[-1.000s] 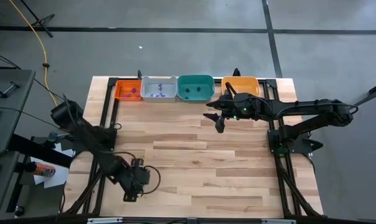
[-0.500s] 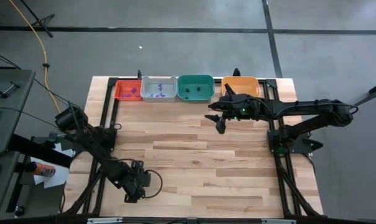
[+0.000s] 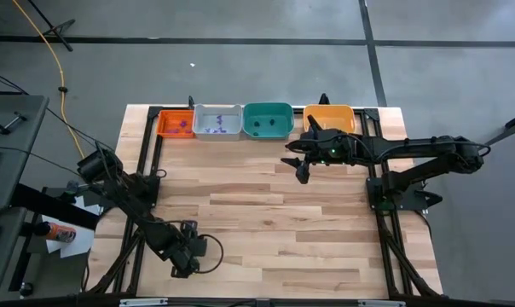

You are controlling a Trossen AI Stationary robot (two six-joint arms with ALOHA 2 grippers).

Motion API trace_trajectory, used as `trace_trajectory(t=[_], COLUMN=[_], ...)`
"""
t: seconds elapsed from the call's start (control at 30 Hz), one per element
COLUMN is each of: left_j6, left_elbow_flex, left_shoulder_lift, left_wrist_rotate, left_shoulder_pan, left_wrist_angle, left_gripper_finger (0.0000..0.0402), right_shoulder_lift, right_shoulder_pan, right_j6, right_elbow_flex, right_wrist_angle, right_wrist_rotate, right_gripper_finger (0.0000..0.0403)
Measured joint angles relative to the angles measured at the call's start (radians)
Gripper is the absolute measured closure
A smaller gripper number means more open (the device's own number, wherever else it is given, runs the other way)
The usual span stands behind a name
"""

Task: Sort Halloween decoration
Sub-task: Put the black skull into the green bin

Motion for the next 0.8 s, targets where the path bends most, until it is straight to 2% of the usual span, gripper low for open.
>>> trace_trajectory(t=[0.47,0.8], left_j6=[-0.001,-0.001], left_elbow_flex=[-0.003,-0.003], left_shoulder_lift=[0.003,0.003], left_wrist_rotate=[0.01,0.011], left_shoulder_pan=[0.002,0.003], left_wrist_angle=[0.006,0.004], left_gripper_finger=[0.0278,0.033], right_shoulder_lift=[0.0,0.0], right_shoulder_pan=[0.0,0.0], right_j6=[0.0,0.003], right_elbow_flex=[0.0,0.0], right_wrist_angle=[0.0,0.0], right_wrist_rotate=[0.0,0.0], right_gripper_finger=[0.0174,0.0174])
